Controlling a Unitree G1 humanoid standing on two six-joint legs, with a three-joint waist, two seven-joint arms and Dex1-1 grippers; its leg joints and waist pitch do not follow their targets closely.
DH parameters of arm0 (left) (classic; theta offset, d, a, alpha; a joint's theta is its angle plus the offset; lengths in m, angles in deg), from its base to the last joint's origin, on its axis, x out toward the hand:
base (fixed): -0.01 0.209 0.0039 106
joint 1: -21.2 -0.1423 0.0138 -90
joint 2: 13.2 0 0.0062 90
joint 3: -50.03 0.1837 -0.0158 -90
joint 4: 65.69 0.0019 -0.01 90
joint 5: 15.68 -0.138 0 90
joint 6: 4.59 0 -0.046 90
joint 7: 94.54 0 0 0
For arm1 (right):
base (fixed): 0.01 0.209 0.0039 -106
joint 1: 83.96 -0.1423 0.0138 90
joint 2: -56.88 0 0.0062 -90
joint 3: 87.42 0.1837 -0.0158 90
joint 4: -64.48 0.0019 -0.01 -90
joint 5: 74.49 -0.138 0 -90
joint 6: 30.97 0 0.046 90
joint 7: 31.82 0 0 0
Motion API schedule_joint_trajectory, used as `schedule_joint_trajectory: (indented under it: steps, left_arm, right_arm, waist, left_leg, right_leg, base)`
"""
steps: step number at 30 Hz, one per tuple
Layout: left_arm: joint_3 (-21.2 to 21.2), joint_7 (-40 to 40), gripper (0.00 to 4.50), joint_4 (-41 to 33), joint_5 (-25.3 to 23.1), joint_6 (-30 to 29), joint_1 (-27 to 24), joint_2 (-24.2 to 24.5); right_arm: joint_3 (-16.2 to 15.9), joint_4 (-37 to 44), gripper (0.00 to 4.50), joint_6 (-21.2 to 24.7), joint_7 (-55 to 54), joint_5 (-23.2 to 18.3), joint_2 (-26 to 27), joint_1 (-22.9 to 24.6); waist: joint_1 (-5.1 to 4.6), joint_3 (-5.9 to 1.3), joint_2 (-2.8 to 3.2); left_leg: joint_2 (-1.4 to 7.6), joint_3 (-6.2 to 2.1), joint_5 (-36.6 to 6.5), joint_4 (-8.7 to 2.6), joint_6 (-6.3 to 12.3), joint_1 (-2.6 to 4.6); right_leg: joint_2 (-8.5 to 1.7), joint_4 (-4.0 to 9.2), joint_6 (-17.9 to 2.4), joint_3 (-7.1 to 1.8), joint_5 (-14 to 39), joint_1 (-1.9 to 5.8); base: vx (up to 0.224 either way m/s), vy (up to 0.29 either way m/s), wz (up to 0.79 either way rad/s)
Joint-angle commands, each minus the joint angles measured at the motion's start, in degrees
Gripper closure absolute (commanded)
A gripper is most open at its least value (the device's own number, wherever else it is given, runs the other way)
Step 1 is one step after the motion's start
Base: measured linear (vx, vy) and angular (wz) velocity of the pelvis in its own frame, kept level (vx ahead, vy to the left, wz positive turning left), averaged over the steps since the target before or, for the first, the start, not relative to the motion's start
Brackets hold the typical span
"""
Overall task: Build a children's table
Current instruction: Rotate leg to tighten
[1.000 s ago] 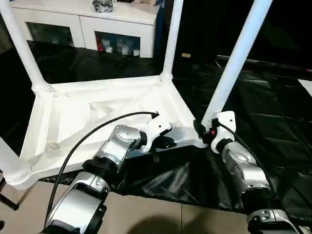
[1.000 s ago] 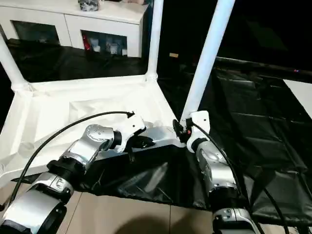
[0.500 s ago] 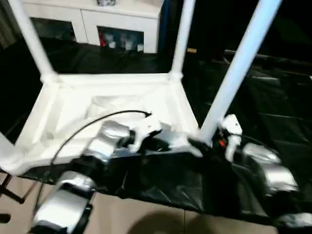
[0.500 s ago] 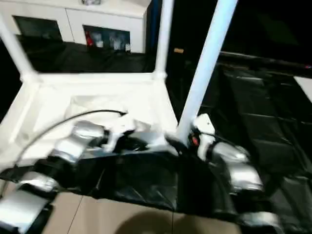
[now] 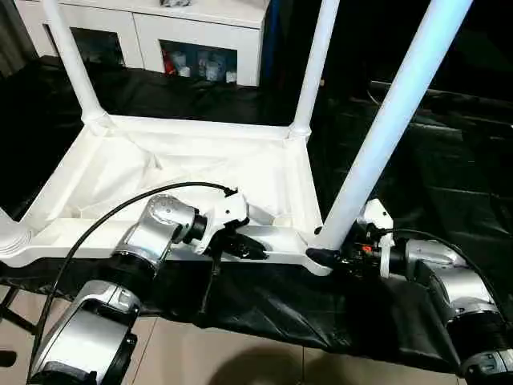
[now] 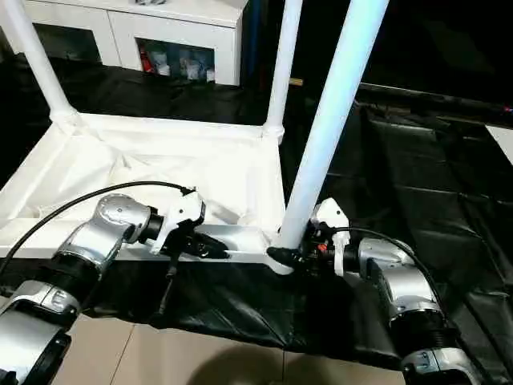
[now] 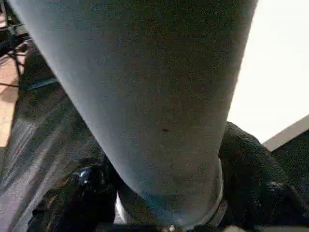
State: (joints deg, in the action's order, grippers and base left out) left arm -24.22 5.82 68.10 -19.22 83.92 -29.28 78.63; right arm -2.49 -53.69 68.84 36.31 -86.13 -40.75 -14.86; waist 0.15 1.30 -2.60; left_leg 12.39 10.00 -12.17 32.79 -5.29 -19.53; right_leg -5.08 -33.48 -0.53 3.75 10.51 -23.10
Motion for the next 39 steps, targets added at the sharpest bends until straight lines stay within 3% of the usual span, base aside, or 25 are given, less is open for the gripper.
schedule_joint_trajectory:
  steps: [1,2,3,4,6,8,9,10,11,13,15,20,24,25,26,27,29,33,37,39]
  left_arm:
    - [0.31,0.03,4.5,0.72,0.9,-0.13,0.48,-0.52]
    - [0.29,0.39,4.5,0.77,0.88,0.0,0.4,-0.58]
    - [0.22,0.9,4.5,0.87,0.84,0.18,0.32,-0.76]
    - [0.01,2.69,4.5,1.36,0.47,0.34,0.39,-1.27]
    - [-0.33,6.06,4.5,1.98,-0.19,0.04,0.66,-2.26]
    - [-0.55,8.34,4.5,2.1,-0.49,-0.34,0.72,-3.18]
    - [-0.59,12.1,4.5,2.05,-1.12,-1.54,0.67,-5.06]
    - [-0.53,13.69,4.5,1.97,-1.41,-2.16,0.63,-5.98]
    - [-0.45,14.95,4.5,1.9,-1.57,-2.79,0.53,-6.96]
    - [-0.13,17.76,4.5,2.12,-2.05,-3.86,0.32,-9.23]
    - [0.54,20.95,4.5,2.55,-2.78,-4.81,0.0,-12.03]
    - [2.3,28.53,4.5,4.94,-4.62,-5.46,0.39,-17.84]
    - [2.68,30.55,4.5,5.65,-5.86,-4.91,0.84,-18.88]
    - [2.5,30.75,4.5,5.47,-5.98,-4.86,1.0,-18.84]
    - [2.46,30.63,4.5,5.41,-5.96,-4.83,1.02,-18.79]
    - [2.38,30.45,4.5,5.32,-5.94,-4.78,1.03,-18.71]
    - [2.29,28.99,4.5,4.68,-6.08,-3.8,0.74,-17.74]
    - [1.84,21.38,4.5,2.37,-3.49,-1.46,-0.57,-14.83]
    - [0.96,14.45,4.5,0.57,-0.64,-1.0,-1.35,-12.12]
    - [0.91,12.13,4.5,1.15,-0.65,-0.14,-0.93,-10.41]
  right_arm:
    - [-2.98,0.08,1.91,1.53,1.95,-0.16,0.79,0.94]
    - [-2.98,0.22,1.91,1.42,1.63,-0.09,0.89,1.11]
    - [-2.79,0.17,1.92,0.95,0.89,0.07,1.1,1.26]
    - [-2.23,0.04,1.92,0.14,-1.02,0.14,1.72,1.52]
    - [-1.27,-0.23,1.92,-0.88,-4.92,0.75,2.91,1.86]
    - [-0.5,-0.79,1.92,-1.82,-8.92,1.72,4.04,2.05]
    - [1.02,-2.03,1.92,-3.49,-16.13,3.05,6.39,2.42]
    - [1.83,-2.6,1.92,-4.03,-19.15,3.52,7.46,2.58]
    - [2.55,-3.09,1.92,-4.36,-21.71,3.74,8.58,2.76]
    - [3.84,-4.02,1.93,-4.63,-26.3,3.81,10.92,2.97]
    - [4.75,-5.11,1.93,-5.03,-32.14,4.41,13.68,2.81]
    - [5.08,-7.82,1.93,-6.65,-44.29,5.91,20.72,0.58]
    - [3.98,-9.56,1.93,-8.19,-47.56,8.2,22.53,-1.12]
    - [4.1,-9.93,1.58,-10.17,-47.68,8.41,22.48,-1.51]
    - [4.19,-9.98,1.58,-10.39,-47.59,8.35,22.37,-1.56]
    - [4.35,-10.08,1.37,-10.76,-47.49,8.26,22.21,-1.65]
    - [5.09,-10.15,1.13,-11.92,-46.12,7.75,21.1,-1.65]
    - [6.13,-9.22,0.74,-11.84,-40.36,5.79,17.11,-1.29]
    - [5.38,-7.19,0.74,-11.3,-30.46,3.42,12.93,-0.61]
    - [3.59,-5.11,0.74,-10.78,-23.57,3.13,10.25,0.52]
  waist:
    - [0.54,-2.68,0.19]
    - [0.62,-2.62,0.17]
    - [0.73,-2.59,0.68]
    - [0.64,-2.55,0.39]
    - [0.57,-2.37,0.42]
    - [0.25,-2.1,0.31]
    - [0.21,-2.03,0.3]
    - [0.07,-1.8,0.43]
    - [-0.16,-1.8,0.25]
    - [-0.27,-1.85,0.16]
    - [-0.33,-1.76,0.37]
    - [-0.63,-1.63,0.25]
    - [-0.89,-1.66,0.44]
    - [-1.01,-1.64,0.13]
    - [-0.97,-1.66,0.33]
    - [-1.02,-1.66,0.03]
    - [-1.0,-1.71,0.28]
    - [-1.05,-2.0,0.06]
    - [-0.7,-2.42,0.11]
    - [-0.7,-2.57,0.11]
  left_leg:
    - [1.17,0.69,-3.62,-2.93,7.69,-0.34]
    - [1.17,0.74,-4.23,-2.94,7.45,-0.32]
    - [1.18,0.68,-4.58,-2.99,7.16,-0.3]
    - [1.21,0.72,-5.64,-3.03,6.59,-0.32]
    - [1.09,0.66,-7.55,-3.17,5.55,-0.39]
    - [0.92,0.46,-11.63,-3.42,3.8,-0.28]
    - [0.9,0.42,-12.26,-3.48,3.38,-0.26]
    - [0.97,0.48,-14.07,-3.64,2.14,0.06]
    - [0.82,0.2,-15.09,-3.79,1.18,-0.19]
    - [0.64,0.06,-15.53,-3.86,1.01,-0.26]
    - [0.75,0.08,-15.94,-3.93,1.07,0.03]
    - [0.24,-0.11,-18.11,-4.05,1.69,-0.05]
    - [0.16,-0.22,-18.69,-4.13,1.65,-0.15]
    - [0.16,-0.3,-19.07,-4.22,1.82,-0.4]
    - [0.16,-0.29,-19.23,-4.19,1.97,-0.29]
    - [0.22,-0.29,-19.12,-4.23,2.11,-0.38]
    - [0.33,-0.32,-18.12,-4.35,2.4,-0.59]
    - [0.52,-0.15,-15.51,-4.23,3.6,-0.86]
    - [0.67,0.46,-11.38,-3.45,6.56,-0.47]
    - [0.65,0.47,-6.07,-3.18,8.63,-1.21]
  right_leg:
    - [-2.46,2.02,-18.3,-1.97,-1.04,3.58]
    - [-2.46,2.12,-18.18,-1.99,-0.2,3.51]
    - [-2.5,2.12,-18.16,-1.99,0.19,3.49]
    - [-2.44,2.3,-17.89,-1.97,1.36,3.45]
    - [-2.49,2.6,-17.21,-2.05,3.98,3.35]
    - [-2.53,3.34,-15.31,-2.13,10.93,3.07]
    - [-2.56,3.54,-14.69,-2.17,12.65,2.98]
    - [-2.6,4.0,-13.67,-2.26,15.93,2.41]
    - [-2.59,4.17,-12.17,-2.15,19.54,2.62]
    - [-2.48,4.43,-10.23,-2.13,22.13,2.53]
    - [-2.42,4.62,-10.3,-2.27,21.45,2.12]
    - [-2.25,5.28,-7.97,-2.33,26.05,1.83]
    - [-2.25,5.48,-7.01,-2.34,26.94,1.64]
    - [-2.25,5.54,-6.63,-2.26,27.62,1.77]
    - [-2.31,5.61,-6.49,-2.29,27.86,1.63]
    - [-2.32,5.63,-6.44,-2.29,27.77,1.66]
    - [-2.3,5.39,-6.93,-2.35,25.58,1.81]
    - [-2.3,4.77,-9.21,-2.44,18.92,2.25]
    - [-2.47,3.99,-13.36,-2.61,10.79,2.26]
    - [-2.32,2.95,-15.24,-2.48,3.35,3.01]
  base:
    - [0.0,0.0,0.0]
    - [0.0,0.0,0.0]
    - [0.0,0.0,0.0]
    - [0.0,0.0,0.0]
    - [0.0,0.0,0.0]
    - [0.0,0.0,0.0]
    - [0.0,0.0,0.0]
    - [0.0,0.0,0.0]
    - [0.0,0.0,0.0]
    - [0.0,0.0,0.0]
    - [0.0,0.0,0.0]
    - [0.0,0.0,0.0]
    - [0.0,0.0,0.0]
    - [0.0,0.0,0.0]
    - [0.0,0.0,0.0]
    - [0.0,0.0,0.0]
    - [0.0,0.0,0.0]
    - [0.0,0.0,0.0]
    - [0.0,0.0,0.0]
    - [0.0,0.0,0.0]
